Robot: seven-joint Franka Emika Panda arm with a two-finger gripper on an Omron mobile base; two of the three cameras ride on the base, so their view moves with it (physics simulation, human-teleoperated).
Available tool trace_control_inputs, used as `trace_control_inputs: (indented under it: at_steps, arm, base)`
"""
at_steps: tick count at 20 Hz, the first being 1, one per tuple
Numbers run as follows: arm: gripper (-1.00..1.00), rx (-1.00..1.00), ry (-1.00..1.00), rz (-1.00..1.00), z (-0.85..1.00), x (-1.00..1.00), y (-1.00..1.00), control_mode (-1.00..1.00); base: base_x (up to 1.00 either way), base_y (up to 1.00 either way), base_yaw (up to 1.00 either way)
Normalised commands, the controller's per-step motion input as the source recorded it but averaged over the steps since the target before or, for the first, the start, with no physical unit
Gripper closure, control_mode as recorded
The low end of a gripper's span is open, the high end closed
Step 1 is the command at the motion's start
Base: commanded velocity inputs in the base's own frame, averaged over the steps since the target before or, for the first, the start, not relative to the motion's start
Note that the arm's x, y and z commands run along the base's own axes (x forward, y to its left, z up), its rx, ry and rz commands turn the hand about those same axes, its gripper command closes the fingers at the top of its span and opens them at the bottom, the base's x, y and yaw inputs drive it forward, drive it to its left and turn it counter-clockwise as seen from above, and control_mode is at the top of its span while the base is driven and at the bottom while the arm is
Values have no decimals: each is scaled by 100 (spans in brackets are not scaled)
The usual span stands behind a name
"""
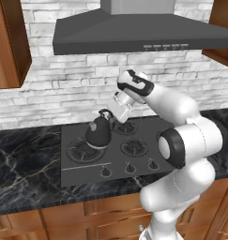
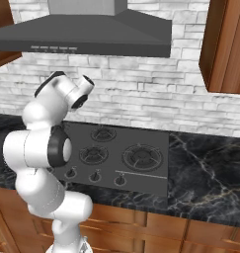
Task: The kettle is done boiling. Turn off the stove, then wait for 300 timesteps before moving the kettle to the dining table.
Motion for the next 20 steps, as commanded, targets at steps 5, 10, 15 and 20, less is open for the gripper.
trace_control_inputs:
  at_steps: [5,10,15,20]
  arm:
    - [100,1,0,0,14,-55,-20,-100]
    - [100,0,0,0,10,-58,-17,-100]
    - [100,0,1,0,0,-14,1,-100]
    - [100,0,-7,-1,0,-17,-4,-100]
  base:
    - [0,0,0]
    - [0,0,0]
    - [0,0,0]
    - [0,0,0]
